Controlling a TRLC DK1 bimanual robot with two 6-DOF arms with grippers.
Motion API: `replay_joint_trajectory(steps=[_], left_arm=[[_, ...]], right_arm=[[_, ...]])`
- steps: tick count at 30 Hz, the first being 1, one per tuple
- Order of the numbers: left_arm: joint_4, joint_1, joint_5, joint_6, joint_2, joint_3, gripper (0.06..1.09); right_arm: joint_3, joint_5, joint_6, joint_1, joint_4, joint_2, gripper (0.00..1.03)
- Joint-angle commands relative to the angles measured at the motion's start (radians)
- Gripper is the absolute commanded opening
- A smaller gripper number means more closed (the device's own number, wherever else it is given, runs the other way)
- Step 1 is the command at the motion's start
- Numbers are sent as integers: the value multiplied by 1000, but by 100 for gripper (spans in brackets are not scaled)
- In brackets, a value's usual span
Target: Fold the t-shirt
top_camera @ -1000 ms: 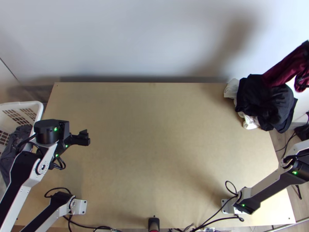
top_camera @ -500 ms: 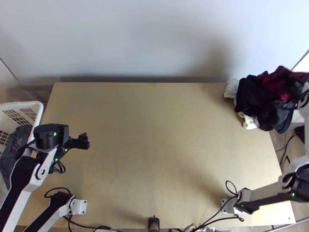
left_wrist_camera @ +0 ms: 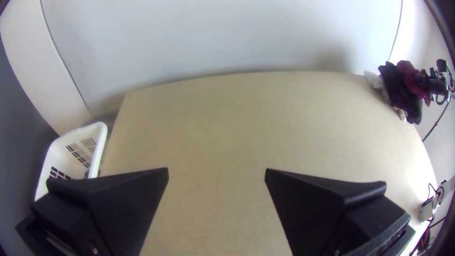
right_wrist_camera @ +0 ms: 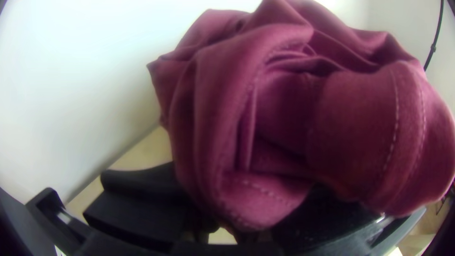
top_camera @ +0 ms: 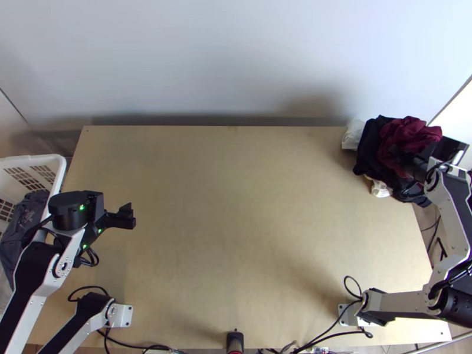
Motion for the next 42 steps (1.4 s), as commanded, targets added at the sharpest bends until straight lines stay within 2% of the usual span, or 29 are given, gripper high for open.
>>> replay_joint_trajectory(steps=[1,10,16,20,21,27,33,34,37,41,42], left_arm=[[-9,7,-2,23,-29,3,105],[-41,33,-1,35,-81,-6,104],[-43,32,1,9,-118,-20,104],[-17,30,1,0,-112,-41,104],[-11,30,1,0,-110,-46,104],[8,30,-1,3,-104,-78,104],[8,63,-2,63,-133,-110,104],[6,66,-2,71,-135,-112,104],[8,69,-2,84,-137,-107,104],[12,69,-1,94,-132,-104,104],[14,69,-1,95,-130,-104,104]], right_arm=[[-17,-26,-2,-1,36,1,3],[42,-72,-2,-68,45,-34,3],[84,-72,9,-116,300,55,3],[47,-72,-37,-116,565,123,3],[52,-73,-42,-114,594,135,3],[47,-72,-154,-99,602,216,3],[-48,-70,-172,-99,602,213,3],[-63,-72,-186,-99,602,218,6],[-85,-70,-190,-106,602,225,43],[-119,-70,-200,-106,602,213,72],[-123,-70,-203,-105,596,213,83]])
